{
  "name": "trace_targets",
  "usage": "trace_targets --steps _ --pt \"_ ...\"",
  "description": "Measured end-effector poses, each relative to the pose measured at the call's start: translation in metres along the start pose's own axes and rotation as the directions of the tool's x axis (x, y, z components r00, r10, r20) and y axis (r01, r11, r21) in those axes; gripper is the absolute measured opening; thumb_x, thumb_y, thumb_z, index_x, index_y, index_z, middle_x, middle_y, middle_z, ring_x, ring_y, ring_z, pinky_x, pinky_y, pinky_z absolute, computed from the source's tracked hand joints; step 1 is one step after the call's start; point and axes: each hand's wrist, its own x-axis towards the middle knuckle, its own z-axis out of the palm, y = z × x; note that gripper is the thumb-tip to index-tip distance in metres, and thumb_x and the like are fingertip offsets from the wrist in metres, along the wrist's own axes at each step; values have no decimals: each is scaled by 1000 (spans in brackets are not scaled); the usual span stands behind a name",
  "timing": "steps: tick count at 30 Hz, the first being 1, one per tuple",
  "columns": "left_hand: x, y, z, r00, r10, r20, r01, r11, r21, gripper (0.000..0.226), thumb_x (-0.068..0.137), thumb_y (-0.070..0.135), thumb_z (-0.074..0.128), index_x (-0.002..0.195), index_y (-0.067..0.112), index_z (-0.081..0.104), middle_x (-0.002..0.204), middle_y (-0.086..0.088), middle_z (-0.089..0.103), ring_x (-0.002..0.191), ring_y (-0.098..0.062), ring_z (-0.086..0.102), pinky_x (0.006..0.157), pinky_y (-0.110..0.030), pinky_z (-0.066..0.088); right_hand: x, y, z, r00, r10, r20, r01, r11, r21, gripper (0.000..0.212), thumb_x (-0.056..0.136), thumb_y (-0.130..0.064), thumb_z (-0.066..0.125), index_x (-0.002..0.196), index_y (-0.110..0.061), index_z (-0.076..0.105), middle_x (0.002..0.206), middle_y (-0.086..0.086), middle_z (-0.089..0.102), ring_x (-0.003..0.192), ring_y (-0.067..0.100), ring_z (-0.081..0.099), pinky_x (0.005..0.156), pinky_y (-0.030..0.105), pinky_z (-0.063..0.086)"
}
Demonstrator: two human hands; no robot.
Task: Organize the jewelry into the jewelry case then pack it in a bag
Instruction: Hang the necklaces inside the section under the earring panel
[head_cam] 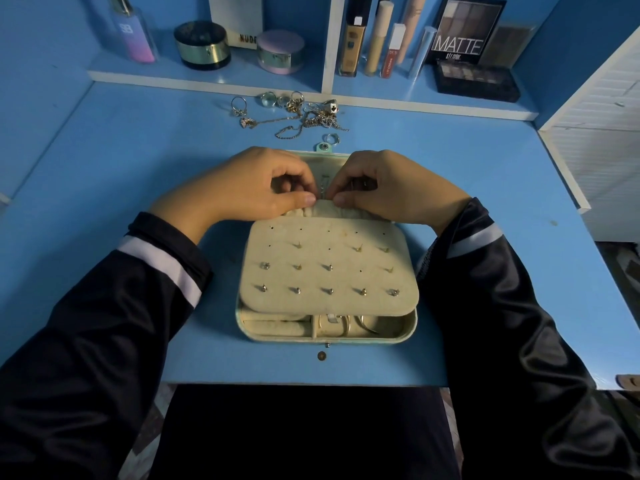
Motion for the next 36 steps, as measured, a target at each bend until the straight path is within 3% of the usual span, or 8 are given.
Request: trace_targets --steps 4,8,13,20,24,26,29,36 --pt "-1 -1 1 1000 -6 -13 5 999 -46 13 83 34 71 93 26 72 84 13 65 79 -10 60 79 -35 53 -1 0 -2 1000 1 -15 -1 1000 19 9 87 -14 71 89 -24 70 83 -15 56 67 -12 51 65 6 39" --pt "-2 -2 3 994 3 -112 -19 989 -144 19 77 45 71 91 32 71 86 14 66 78 -1 58 72 -16 43 -1 2 -3 999 7 -43 -5 1000 30 6 86 -16 72 92 -16 73 89 -5 62 69 -6 54 66 8 42" --pt "7 -8 2 958 28 -285 -58 994 -97 8 90 23 69 98 25 71 93 14 64 88 2 59 80 -9 42 5 6 -8 987 36 -154 -17 993 120 7 88 -13 69 94 -15 73 78 -6 65 62 -2 53 63 8 41" --pt "36 -32 -16 943 1 -332 8 1000 26 15 96 23 60 108 23 70 111 4 66 105 -8 58 93 -26 45 41 28 -15 926 138 -353 -53 969 240 10 89 -12 67 95 -10 74 64 -7 53 55 1 39 59 13 37" --pt "57 -47 -22 950 -20 -311 35 999 40 18 97 23 60 112 21 70 114 4 65 108 -9 55 93 -22 42 66 40 -17 895 176 -410 -83 969 234 9 87 -12 70 94 -8 74 66 -11 57 53 -5 46 58 6 36" --pt "66 -54 -21 954 -32 -298 38 999 13 18 96 22 61 112 21 70 114 4 64 111 -10 56 95 -24 43 78 45 -19 895 176 -409 -111 978 177 10 86 -13 72 95 -9 75 70 -9 61 57 -7 51 58 4 37" --pt "75 -64 -20 957 -26 -290 21 1000 -19 19 94 28 63 111 24 71 112 6 65 110 -12 58 99 -35 47 92 48 -21 912 162 -378 -136 986 94 13 84 -15 73 96 -10 76 85 -1 68 74 4 58 65 1 40" --pt "81 -75 -18 947 62 -315 -40 996 79 19 91 19 65 107 11 73 112 -2 67 107 -15 60 99 -32 45 108 47 -19 936 118 -331 -123 992 7 16 78 -22 79 90 -11 75 80 -2 65 65 0 52 60 3 39"
